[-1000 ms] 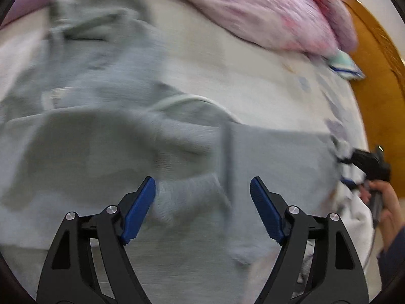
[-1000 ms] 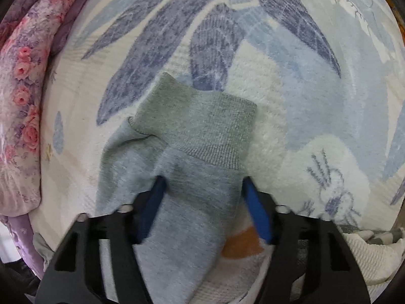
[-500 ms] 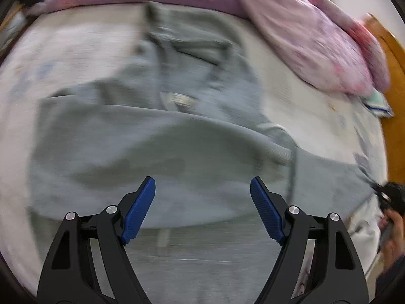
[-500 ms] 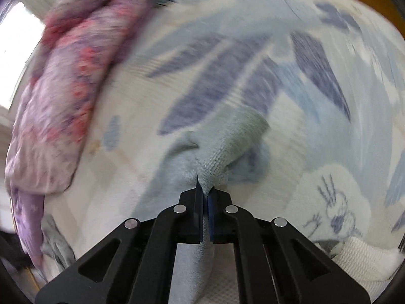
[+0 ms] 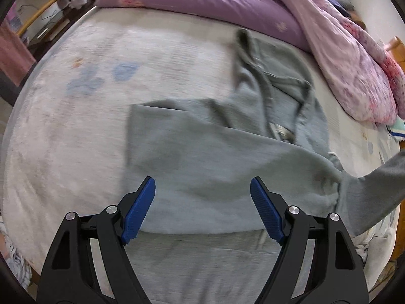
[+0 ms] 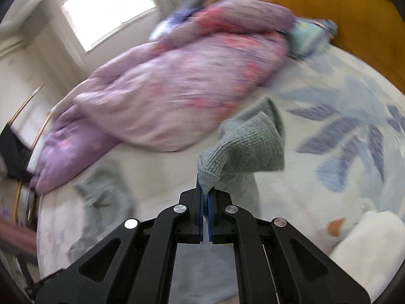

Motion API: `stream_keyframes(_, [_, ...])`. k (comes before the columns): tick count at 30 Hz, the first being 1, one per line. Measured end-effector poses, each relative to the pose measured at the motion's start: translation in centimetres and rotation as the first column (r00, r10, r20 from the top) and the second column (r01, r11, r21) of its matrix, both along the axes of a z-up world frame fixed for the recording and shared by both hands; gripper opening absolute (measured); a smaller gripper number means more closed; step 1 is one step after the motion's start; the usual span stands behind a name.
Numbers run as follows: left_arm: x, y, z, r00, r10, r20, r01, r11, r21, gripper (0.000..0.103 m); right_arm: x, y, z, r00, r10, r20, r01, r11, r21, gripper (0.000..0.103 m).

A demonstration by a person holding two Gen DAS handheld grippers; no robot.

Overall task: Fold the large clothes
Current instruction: 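Grasp the other sleeve cuff with the right tool and fold it across the body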

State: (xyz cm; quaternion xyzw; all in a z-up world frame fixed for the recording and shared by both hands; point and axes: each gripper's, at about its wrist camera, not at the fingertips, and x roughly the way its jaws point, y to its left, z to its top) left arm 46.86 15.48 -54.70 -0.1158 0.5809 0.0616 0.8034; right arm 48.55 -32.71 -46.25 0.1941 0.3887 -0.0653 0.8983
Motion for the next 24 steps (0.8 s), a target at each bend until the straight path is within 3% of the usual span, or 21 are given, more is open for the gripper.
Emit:
stream_keyframes(5, [-0.5, 4.6, 0.4, 1.0, -0.002, -0.012, 0.002, 1.0, 0.02, 0.078, -0.1, 11.9, 1.6, 0.986, 0.162, 0.025, -0.162, 0.987, -0.004, 0.002])
stream_keyframes(9, [-1.0, 8.6, 0.3, 1.0, 0.025, -0.018, -0.025, 1.0, 0.007, 0.079, -1.0, 21.4, 0.9, 0.966, 0.259, 0.02, -0.259, 0.966, 0.022, 0.002])
stream_keyframes(13, [-1.6, 12.1, -0.2, 0.998, 0.052, -0.026, -0.052, 0.999, -0.001, 0.078, -1.7, 29.7, -1.8, 0.938, 0.346, -0.016, -0.344, 0.937, 0.064, 0.002])
stream_keyframes(17, [-2.3, 14.6, -0.7, 0.997, 0.073, -0.029, -0.073, 0.997, 0.007, 0.078, -2.9, 38.3, -6.1, 0.883, 0.461, -0.093, -0.451, 0.886, 0.108, 0.003])
stream_keyframes(24, [-3.8, 17.7, -2.6, 0.991, 0.118, -0.062, -0.118, 0.993, -0.003, 0.078, -3.8, 44.7, -13.1, 0.803, 0.55, -0.231, -0.541, 0.834, 0.106, 0.007])
